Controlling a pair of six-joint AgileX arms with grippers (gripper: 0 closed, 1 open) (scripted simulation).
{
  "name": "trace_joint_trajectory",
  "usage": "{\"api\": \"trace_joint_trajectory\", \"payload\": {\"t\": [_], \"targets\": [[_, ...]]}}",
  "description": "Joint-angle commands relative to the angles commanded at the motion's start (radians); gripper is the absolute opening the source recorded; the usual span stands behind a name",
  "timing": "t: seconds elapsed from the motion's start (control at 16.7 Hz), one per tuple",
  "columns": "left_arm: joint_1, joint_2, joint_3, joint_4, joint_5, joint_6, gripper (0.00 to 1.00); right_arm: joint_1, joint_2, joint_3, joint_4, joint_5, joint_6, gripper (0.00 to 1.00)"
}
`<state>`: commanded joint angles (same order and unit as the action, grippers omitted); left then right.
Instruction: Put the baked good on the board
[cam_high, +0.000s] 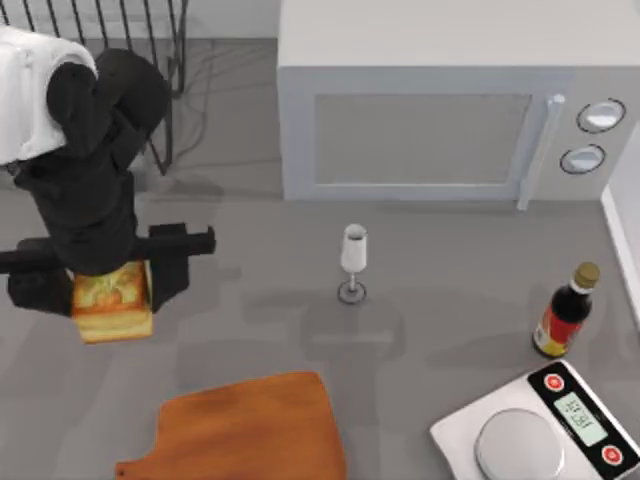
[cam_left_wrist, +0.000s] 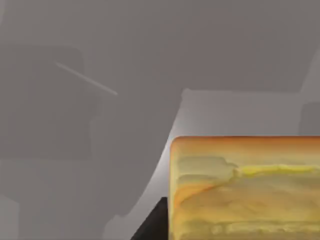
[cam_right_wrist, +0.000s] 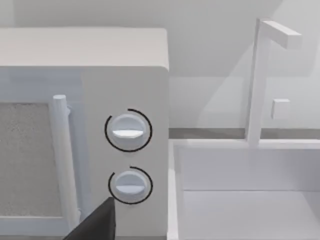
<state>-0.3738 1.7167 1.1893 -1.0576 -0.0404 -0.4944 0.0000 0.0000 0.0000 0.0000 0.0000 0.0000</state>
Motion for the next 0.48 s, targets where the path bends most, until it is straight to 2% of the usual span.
{"api": "trace_joint_trajectory", "payload": {"t": [0.48], "targets": [[-0.254,0.018,-0.147,-0.039,0.053,-1.066,0.00,0.000,0.000,0.000,0.000,0.000,0.000,1.00]]}}
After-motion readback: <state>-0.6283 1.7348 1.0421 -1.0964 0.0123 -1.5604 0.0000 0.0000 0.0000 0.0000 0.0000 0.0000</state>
